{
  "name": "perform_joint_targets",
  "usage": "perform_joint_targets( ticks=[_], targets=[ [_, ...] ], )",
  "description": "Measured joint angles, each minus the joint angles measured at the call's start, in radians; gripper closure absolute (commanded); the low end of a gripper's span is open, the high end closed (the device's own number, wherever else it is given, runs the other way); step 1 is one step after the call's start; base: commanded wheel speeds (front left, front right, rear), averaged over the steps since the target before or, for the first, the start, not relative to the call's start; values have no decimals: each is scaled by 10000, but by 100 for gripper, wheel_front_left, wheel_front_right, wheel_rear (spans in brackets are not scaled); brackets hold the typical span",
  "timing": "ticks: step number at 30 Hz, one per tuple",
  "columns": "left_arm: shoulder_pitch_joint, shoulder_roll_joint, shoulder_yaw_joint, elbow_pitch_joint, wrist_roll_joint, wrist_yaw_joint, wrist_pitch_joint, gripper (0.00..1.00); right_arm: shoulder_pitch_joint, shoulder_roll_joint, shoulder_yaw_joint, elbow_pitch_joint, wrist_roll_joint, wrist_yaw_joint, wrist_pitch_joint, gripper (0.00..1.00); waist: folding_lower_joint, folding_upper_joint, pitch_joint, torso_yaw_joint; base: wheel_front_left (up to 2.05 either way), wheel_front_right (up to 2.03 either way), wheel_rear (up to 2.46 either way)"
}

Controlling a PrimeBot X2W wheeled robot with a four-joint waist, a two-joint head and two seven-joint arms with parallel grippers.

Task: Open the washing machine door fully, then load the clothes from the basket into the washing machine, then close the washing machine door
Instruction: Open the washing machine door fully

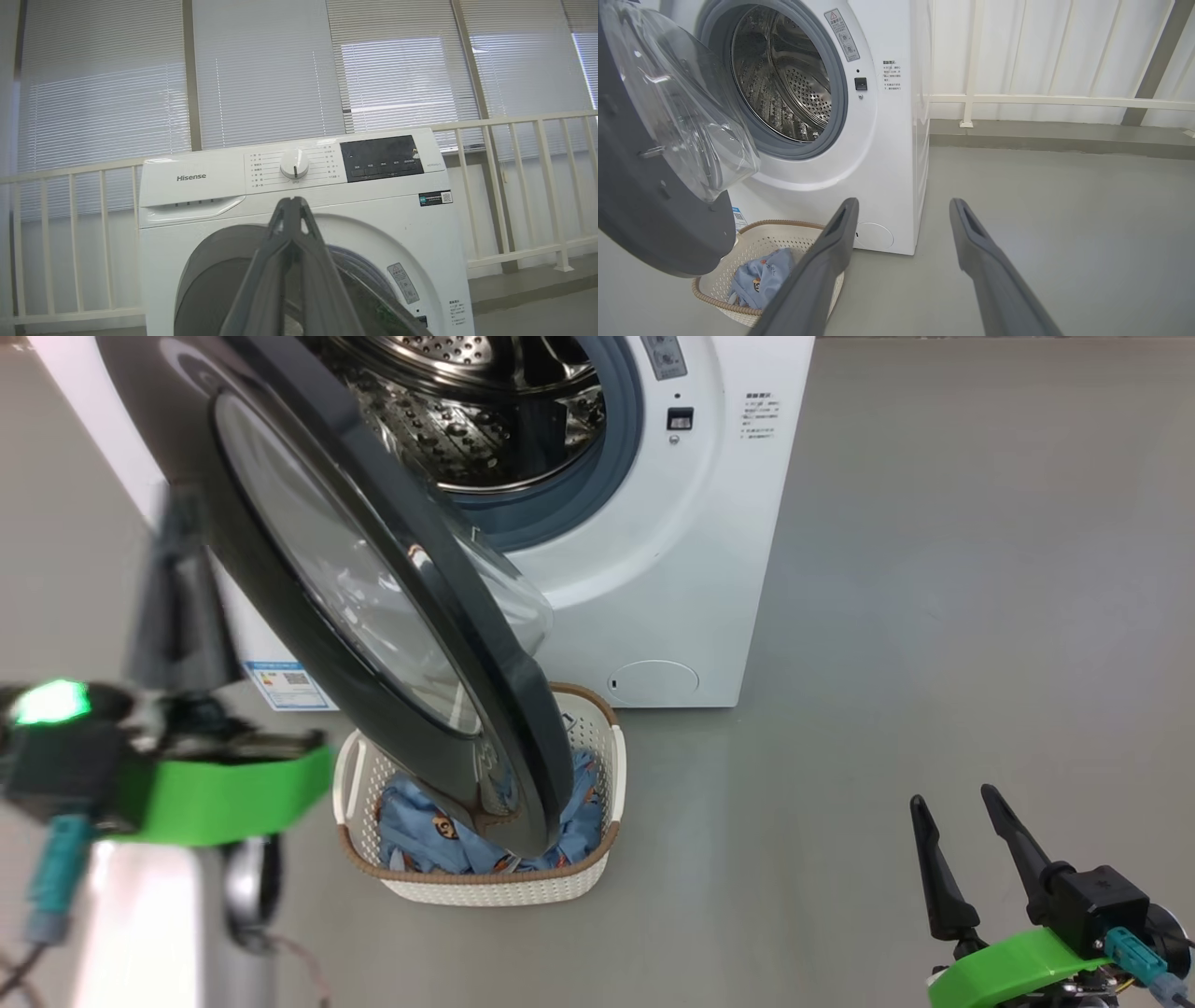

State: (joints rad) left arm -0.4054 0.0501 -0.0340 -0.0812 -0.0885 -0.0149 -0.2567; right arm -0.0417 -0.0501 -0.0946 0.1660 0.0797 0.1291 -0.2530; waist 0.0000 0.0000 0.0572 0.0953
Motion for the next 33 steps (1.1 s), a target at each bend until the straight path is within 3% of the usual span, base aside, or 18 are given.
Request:
perform_joint_targets(
  ticks=[9,19,25,33],
  targets=[
    [-258,-148,-3287,-449,-702,-336,1016,100,0,8,144,-153,0,0,-10,0,1,0,-21,63,0,0,0],
    [-244,-121,-6535,445,-2232,-201,1599,100,0,12,259,-98,6,0,-12,0,0,0,-42,-41,0,0,0],
    [-262,-109,-7453,1450,-2692,339,1785,100,0,13,330,-44,23,0,-12,0,1,0,3,-96,0,0,0],
    [-744,-105,-7582,2844,-2895,1432,1923,100,-2,15,397,-31,23,0,-12,0,1,0,86,-141,0,0,0]
  ],
)
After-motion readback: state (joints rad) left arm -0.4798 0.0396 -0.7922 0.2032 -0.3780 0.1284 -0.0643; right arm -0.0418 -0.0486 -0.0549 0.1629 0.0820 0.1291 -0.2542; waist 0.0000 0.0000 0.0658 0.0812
